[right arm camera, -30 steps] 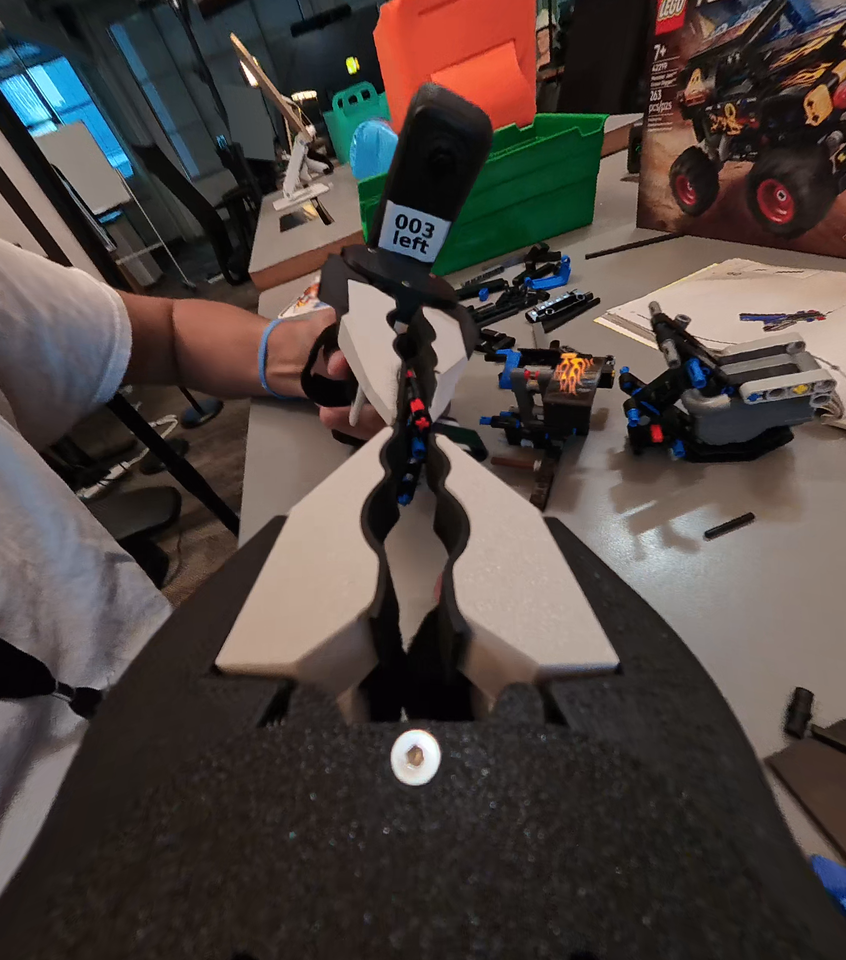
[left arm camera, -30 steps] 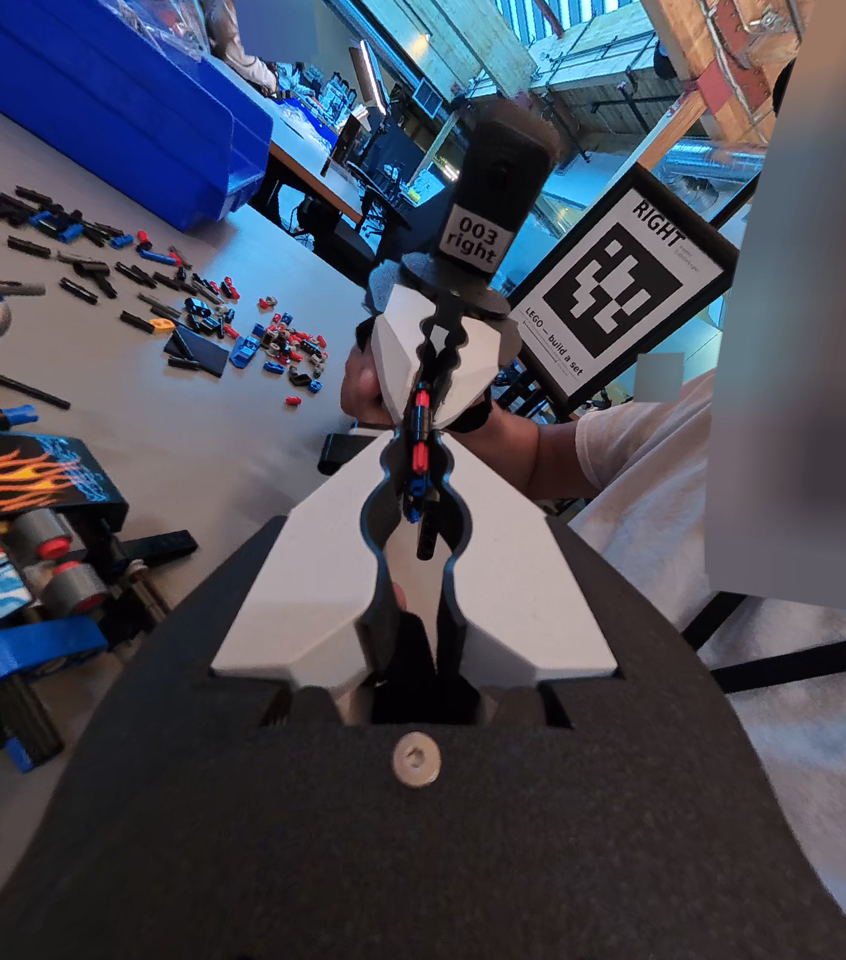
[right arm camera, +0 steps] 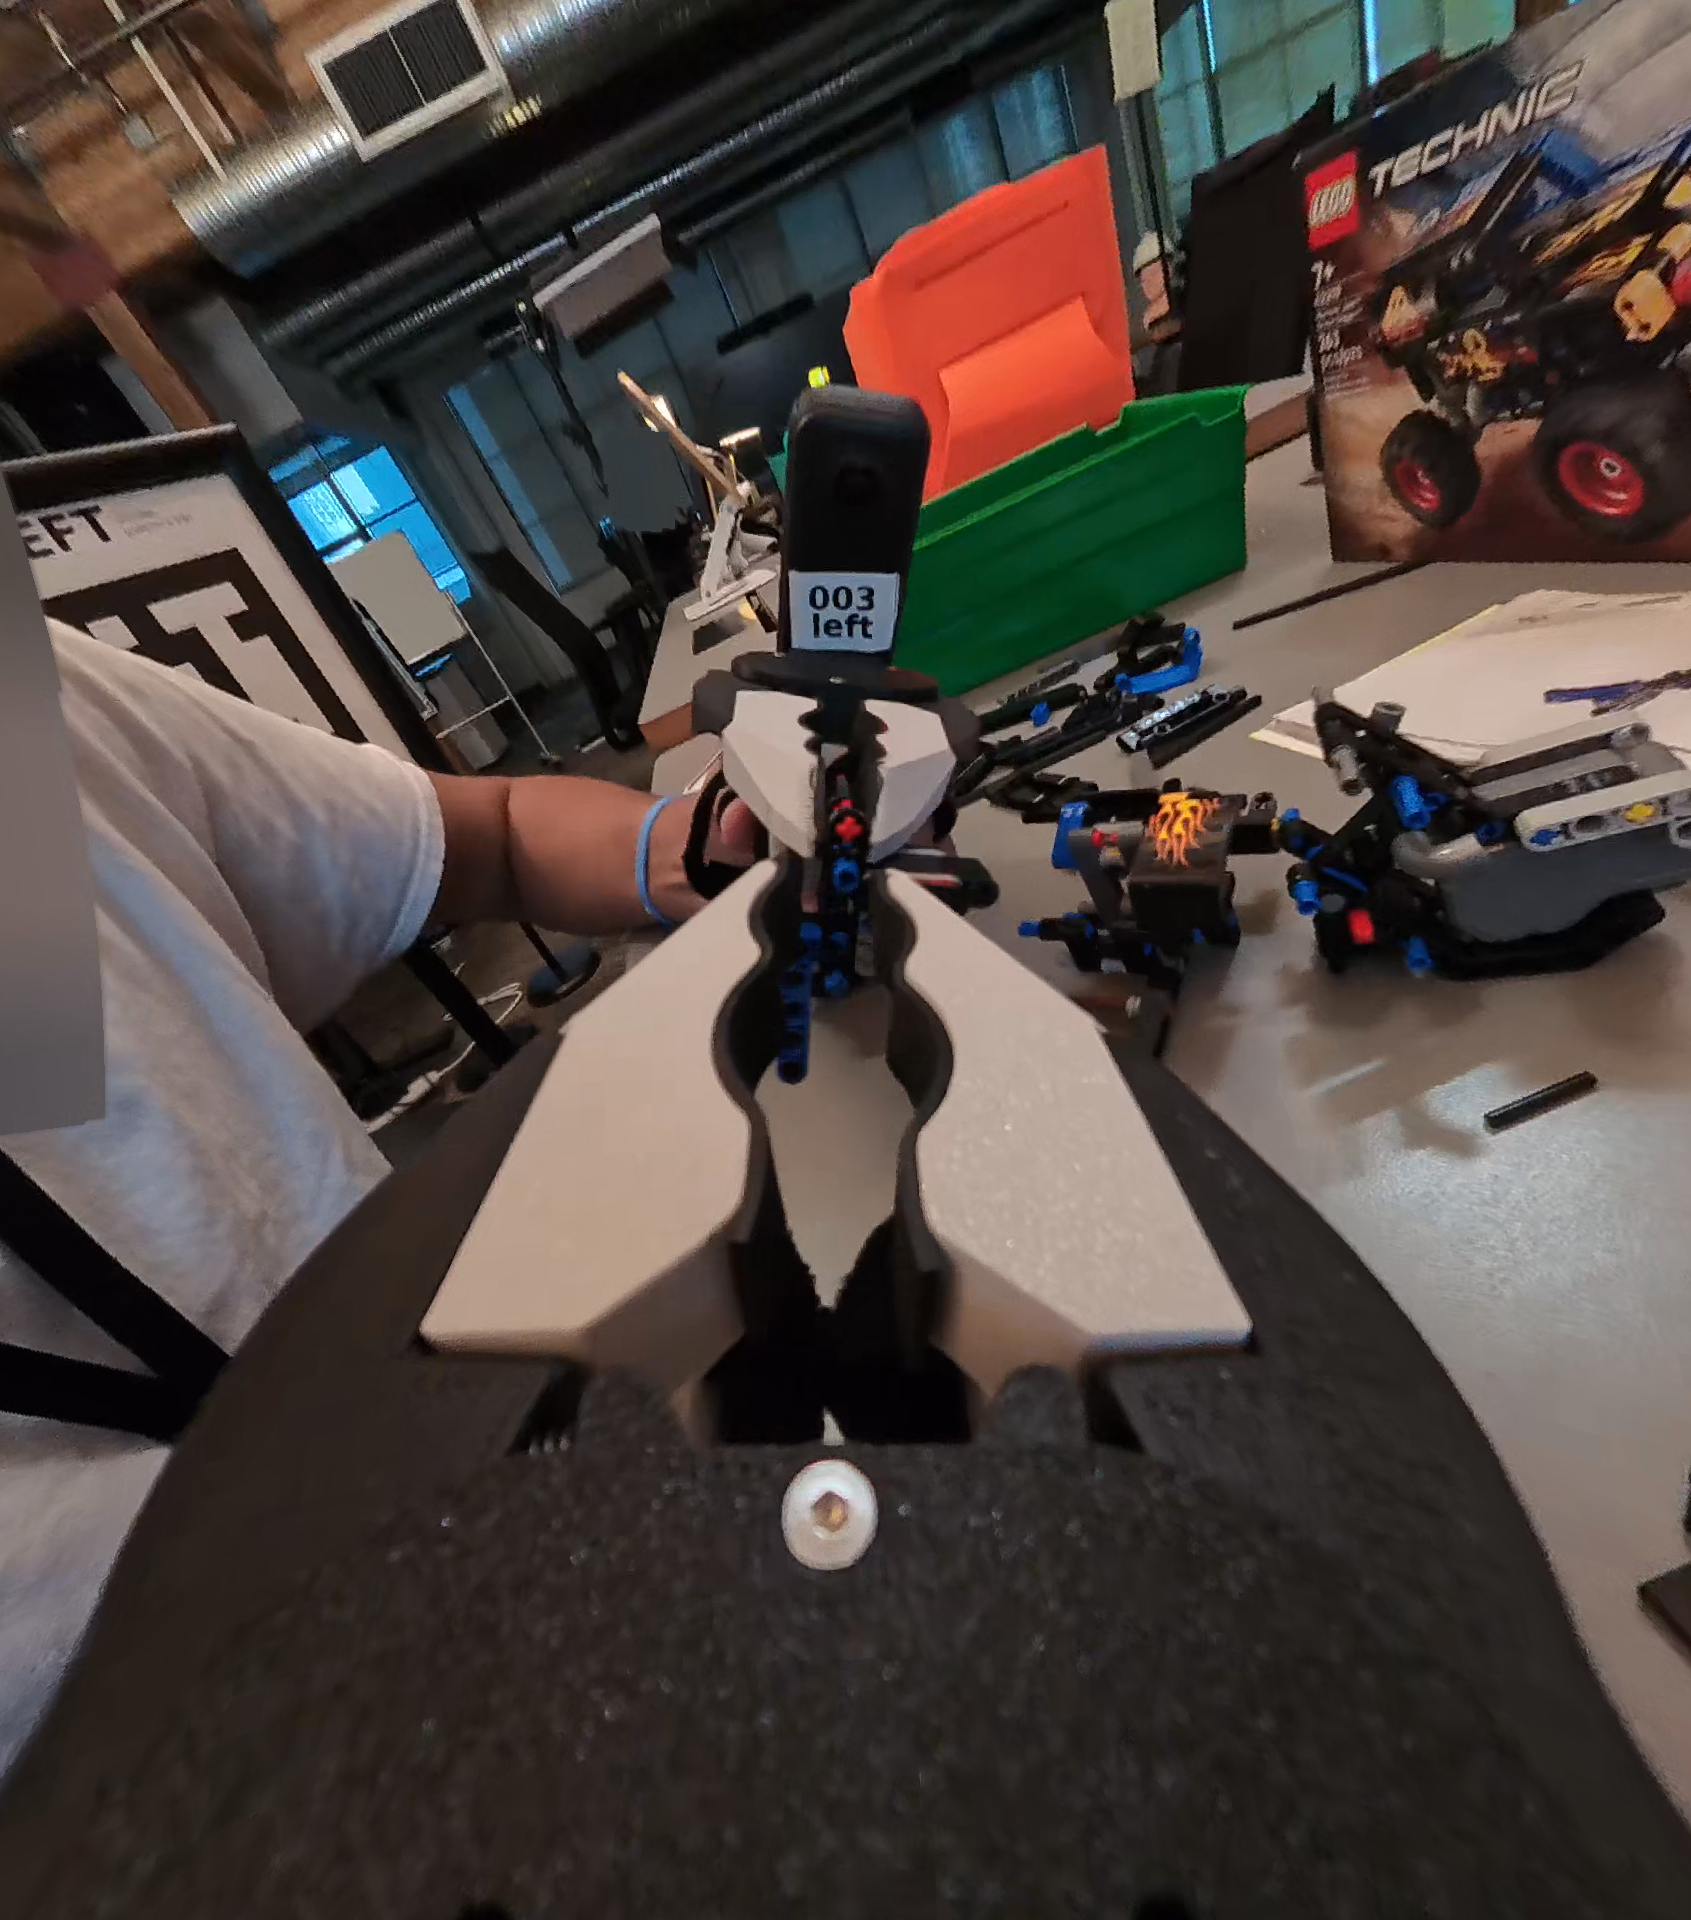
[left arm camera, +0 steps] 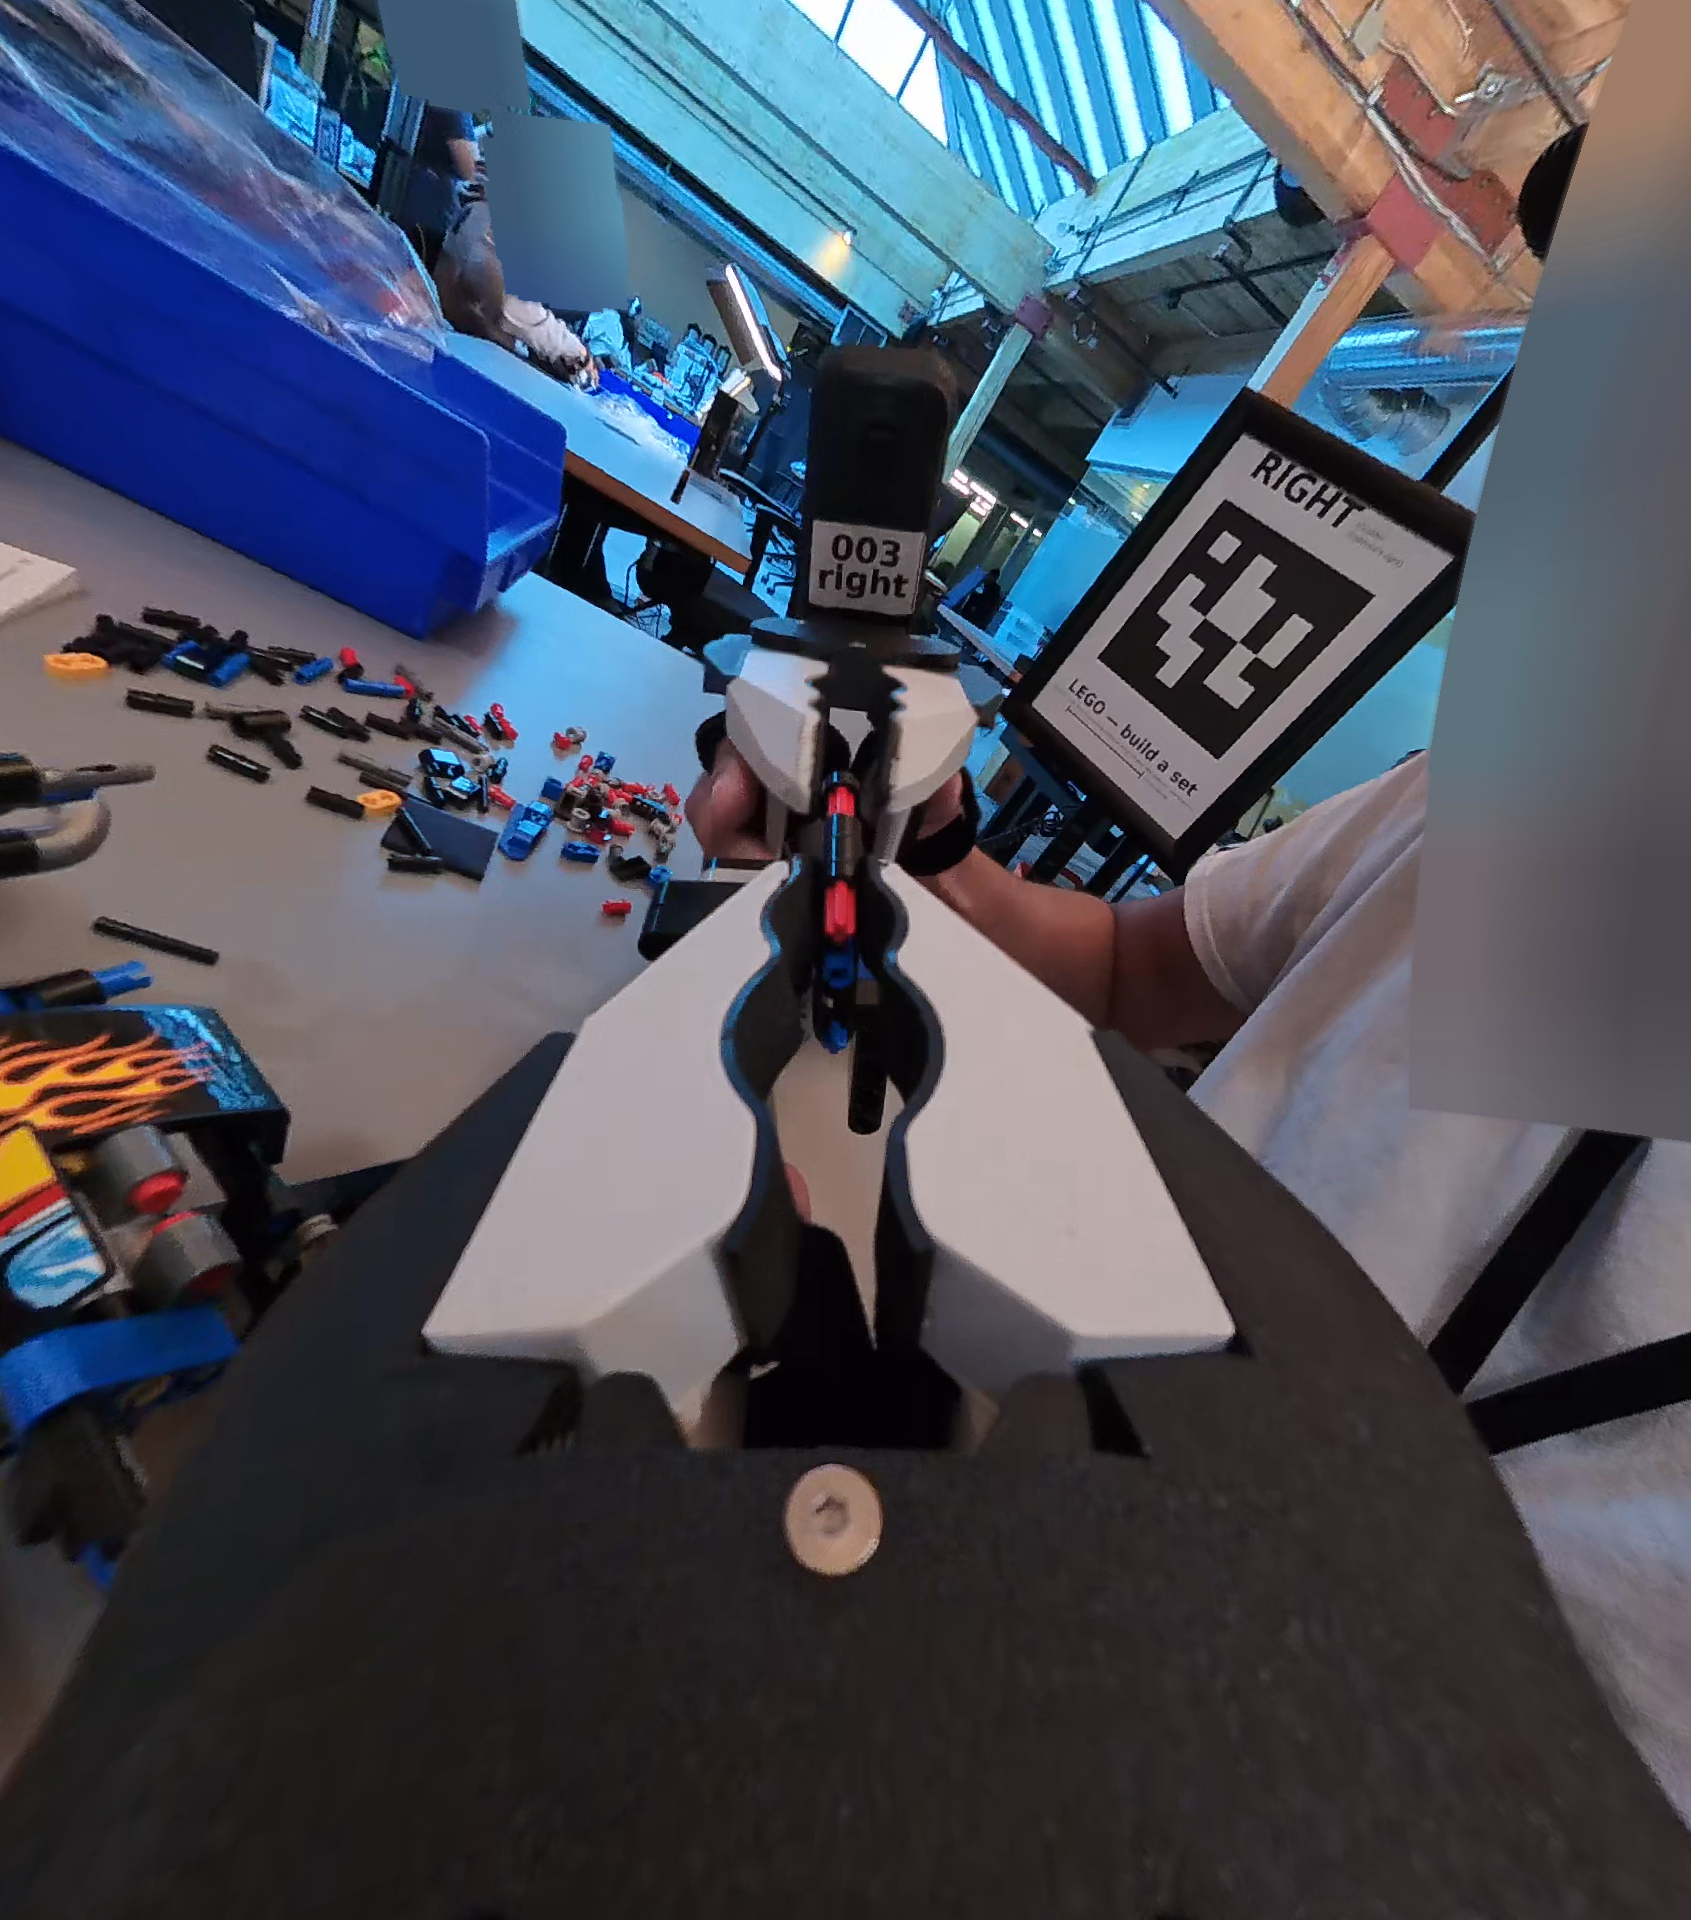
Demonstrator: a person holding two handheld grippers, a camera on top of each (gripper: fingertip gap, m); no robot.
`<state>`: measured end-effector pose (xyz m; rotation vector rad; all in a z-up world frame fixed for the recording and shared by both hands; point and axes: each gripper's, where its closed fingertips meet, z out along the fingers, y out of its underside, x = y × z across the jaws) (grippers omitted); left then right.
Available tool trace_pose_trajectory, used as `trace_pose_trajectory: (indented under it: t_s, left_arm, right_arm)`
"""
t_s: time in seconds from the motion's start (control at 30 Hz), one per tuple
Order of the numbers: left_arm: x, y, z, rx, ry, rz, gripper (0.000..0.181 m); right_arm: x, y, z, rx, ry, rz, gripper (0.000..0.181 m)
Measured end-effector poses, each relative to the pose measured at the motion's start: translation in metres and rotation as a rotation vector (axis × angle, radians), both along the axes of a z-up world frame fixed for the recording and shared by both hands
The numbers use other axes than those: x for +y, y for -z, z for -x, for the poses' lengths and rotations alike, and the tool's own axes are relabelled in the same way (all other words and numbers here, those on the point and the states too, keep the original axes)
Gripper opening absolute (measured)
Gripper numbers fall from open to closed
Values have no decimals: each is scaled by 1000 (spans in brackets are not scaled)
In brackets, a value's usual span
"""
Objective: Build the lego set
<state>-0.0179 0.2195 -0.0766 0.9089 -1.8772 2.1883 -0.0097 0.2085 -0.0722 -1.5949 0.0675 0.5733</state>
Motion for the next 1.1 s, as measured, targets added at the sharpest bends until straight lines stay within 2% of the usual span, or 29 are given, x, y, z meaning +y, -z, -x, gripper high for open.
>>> trace_pose_trajectory:
  t_s: [0.43,0.6,0.87,1.1]
  left_arm:
    - [-7,2,6,-25,21,-27,5]
    - [-5,1,5,-25,19,-17,5]
    - [-7,2,6,-27,21,-25,5]
    - [-8,1,7,-32,25,-25,5]
  right_arm:
    - [4,6,11,-66,-25,28,6]
    - [0,1,6,-8,-31,9,6]
    - [0,2,8,-15,-40,11,2]
    - [0,2,7,2,-48,15,6]
